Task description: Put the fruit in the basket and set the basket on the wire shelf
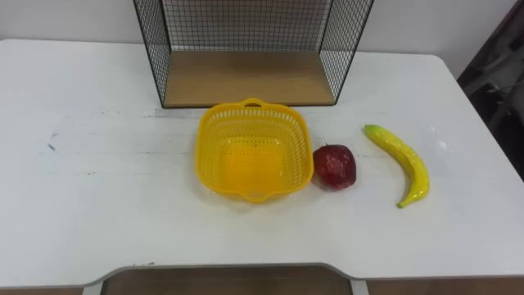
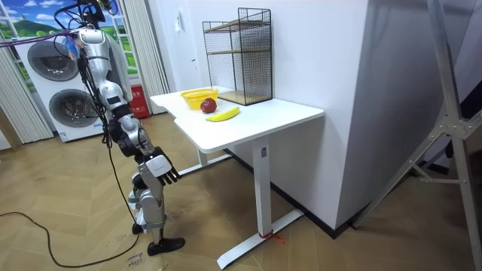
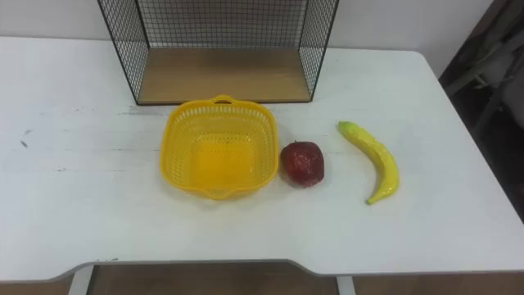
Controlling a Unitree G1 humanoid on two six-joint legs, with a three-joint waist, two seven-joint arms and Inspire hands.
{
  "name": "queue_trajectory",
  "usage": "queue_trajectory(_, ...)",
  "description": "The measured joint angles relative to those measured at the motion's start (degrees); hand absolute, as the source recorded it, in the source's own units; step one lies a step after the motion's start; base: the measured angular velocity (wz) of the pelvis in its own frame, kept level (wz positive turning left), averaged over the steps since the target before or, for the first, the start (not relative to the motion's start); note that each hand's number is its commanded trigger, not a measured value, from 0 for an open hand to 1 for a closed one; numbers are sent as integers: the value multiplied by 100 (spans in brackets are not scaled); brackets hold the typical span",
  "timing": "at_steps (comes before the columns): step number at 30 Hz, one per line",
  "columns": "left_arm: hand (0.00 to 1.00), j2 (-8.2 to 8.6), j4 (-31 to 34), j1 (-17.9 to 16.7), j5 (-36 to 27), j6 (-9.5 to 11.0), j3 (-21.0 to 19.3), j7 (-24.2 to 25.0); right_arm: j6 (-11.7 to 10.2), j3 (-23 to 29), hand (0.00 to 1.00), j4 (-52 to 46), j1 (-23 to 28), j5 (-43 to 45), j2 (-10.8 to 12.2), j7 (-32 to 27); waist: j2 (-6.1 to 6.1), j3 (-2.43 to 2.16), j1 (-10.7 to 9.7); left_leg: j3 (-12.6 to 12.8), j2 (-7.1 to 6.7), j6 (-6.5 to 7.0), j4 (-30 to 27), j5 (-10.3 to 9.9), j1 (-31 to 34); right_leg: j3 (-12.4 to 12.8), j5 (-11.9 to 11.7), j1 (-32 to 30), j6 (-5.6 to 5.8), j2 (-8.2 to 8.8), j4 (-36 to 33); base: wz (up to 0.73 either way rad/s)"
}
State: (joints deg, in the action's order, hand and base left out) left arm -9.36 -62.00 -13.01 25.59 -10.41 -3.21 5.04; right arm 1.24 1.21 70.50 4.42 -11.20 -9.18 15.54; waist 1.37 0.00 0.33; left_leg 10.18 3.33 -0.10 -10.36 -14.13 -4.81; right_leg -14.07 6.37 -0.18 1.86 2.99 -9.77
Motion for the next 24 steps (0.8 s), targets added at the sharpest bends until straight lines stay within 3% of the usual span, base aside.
queue_trajectory(24, 0, 10, -2, 11, 29, 63, 3, -1, -40, -4, 0, 80, 28, -363, 58, -255, 13, 7, -19, -30, 2, -6, 4, -4, -52, 100, 6, 37, 0, -19, 3, 0)
